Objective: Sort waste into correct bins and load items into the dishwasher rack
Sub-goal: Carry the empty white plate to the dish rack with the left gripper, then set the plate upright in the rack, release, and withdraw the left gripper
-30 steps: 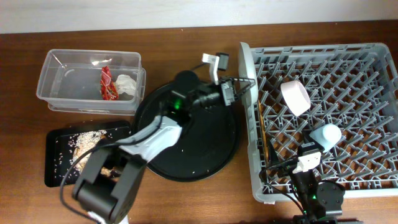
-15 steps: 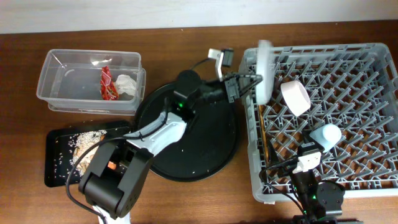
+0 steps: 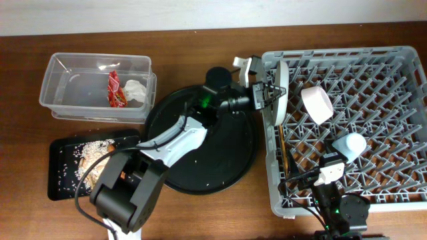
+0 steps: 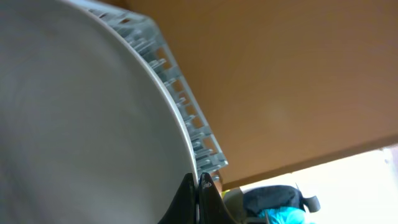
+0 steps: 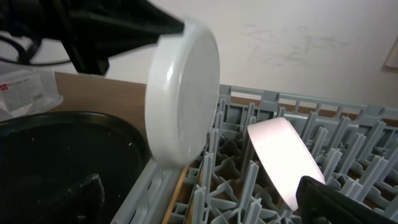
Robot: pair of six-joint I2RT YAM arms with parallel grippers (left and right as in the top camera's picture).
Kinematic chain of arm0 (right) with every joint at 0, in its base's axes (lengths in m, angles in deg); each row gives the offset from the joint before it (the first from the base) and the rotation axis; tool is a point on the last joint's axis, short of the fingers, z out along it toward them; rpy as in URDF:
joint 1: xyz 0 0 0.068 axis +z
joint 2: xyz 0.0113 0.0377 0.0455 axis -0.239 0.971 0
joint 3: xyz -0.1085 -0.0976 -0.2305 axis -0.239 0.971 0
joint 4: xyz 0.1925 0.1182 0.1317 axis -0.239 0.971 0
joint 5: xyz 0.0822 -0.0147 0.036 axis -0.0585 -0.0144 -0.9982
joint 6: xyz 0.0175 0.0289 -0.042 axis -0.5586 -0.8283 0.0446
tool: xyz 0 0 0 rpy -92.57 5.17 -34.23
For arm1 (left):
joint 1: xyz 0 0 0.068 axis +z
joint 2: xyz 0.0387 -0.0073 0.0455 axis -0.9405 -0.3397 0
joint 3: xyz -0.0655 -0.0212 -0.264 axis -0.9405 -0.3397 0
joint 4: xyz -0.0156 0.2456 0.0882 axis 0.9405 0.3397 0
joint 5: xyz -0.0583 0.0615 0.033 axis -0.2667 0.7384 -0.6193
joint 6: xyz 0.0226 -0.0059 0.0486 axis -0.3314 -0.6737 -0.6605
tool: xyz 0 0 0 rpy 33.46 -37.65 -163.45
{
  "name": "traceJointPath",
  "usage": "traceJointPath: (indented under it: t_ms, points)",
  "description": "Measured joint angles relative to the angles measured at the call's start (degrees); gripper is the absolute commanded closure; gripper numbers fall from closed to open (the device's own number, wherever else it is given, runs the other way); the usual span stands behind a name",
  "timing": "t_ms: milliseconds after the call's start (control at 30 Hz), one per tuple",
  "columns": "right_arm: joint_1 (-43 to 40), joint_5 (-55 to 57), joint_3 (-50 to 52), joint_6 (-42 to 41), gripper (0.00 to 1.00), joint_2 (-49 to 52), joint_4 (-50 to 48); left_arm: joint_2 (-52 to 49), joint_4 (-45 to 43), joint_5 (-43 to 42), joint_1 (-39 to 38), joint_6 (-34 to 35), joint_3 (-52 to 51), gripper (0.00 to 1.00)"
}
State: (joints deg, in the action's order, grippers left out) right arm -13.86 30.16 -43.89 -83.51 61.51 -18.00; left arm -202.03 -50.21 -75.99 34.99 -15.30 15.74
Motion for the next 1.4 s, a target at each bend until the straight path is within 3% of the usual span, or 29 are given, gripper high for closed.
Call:
traceJointPath:
  t_ms: [33, 100, 133, 267, 500, 567, 667, 900, 1133, 1400]
  points:
    - [0.0, 0.0, 0.0, 0.0, 0.02, 0.0, 0.0, -0.28, 0.35, 0.33, -0.13, -0.28, 0.0, 0.64]
    - [0.0, 0.0, 0.0, 0.02, 0.02, 0.0, 0.02, -0.66, 0.46, 1.18, -0.31, -1.66, 0.0, 0.07]
    - [0.0, 0.0, 0.0, 0.04, 0.02, 0.0, 0.0, -0.66, 0.11, 1.4, -0.31, -2.51, 0.0, 0.01]
    - [0.0, 0.0, 0.0, 0.02, 0.02, -0.02, 0.02, -0.22, 4.63, 1.75, -0.04, -8.31, 0.04, 0.01]
    - [0.0, -0.02, 0.0, 0.04, 0.02, 0.0, 0.02, 10.73, 30.12, 4.15, 4.92, -20.35, 0.07, 0.01]
    - [0.0, 0.0, 0.0, 0.02, 0.02, -0.07, 0.07, 17.92, 42.8, 8.02, 7.82, -25.49, 0.33, 0.01]
    - [0.0, 0.0, 0.0, 0.02, 0.02, -0.02, 0.0, 27.1, 53.99, 15.17, 10.27, -32.09, 0.42, 0.01]
    - [0.0, 0.0, 0.04, 0.02, 0.02, 0.0, -0.02, 46.75, 72.24, 29.99, 10.38, -44.22, 0.48, 0.01]
    - [0.0, 0.0, 0.04, 0.02, 0.02, 0.0, -0.02, 64.3, 84.3, 44.33, 10.38, -48.09, 0.5, 0.01]
    - [0.0, 0.0, 0.04, 0.02, 0.02, 0.0, -0.02, 68.17, 84.76, 52.24, 10.38, -60.94, -2.91, 0.01]
